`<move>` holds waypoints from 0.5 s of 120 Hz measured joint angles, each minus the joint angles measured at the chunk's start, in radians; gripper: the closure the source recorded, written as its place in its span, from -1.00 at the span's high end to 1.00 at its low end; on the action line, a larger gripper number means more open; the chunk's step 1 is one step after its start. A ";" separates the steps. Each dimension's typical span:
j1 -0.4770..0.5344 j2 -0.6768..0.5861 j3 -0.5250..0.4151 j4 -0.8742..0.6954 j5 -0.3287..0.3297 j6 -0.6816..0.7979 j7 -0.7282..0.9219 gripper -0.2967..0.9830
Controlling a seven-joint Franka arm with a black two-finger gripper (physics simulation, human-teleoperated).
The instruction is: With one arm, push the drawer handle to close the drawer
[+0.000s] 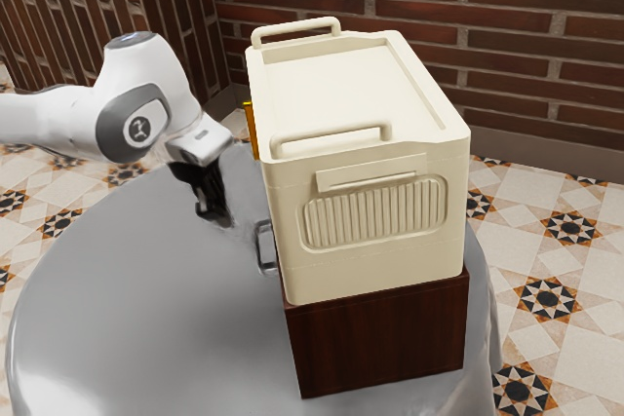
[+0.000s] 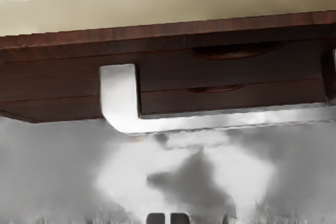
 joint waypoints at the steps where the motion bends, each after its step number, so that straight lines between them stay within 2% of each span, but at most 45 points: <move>1: 0.001 0.001 0.006 0.017 0.004 -0.016 -0.004 -0.69; 14: 0.020 0.027 0.050 0.184 0.039 -0.199 -0.071 -0.64; 22: 0.044 0.040 0.049 0.258 0.051 -0.281 -0.118 -0.48; 41: 0.178 0.064 -0.035 0.399 0.067 -0.422 -0.259 0.03; 60: 0.197 0.068 -0.045 0.452 0.078 -0.487 -0.376 0.29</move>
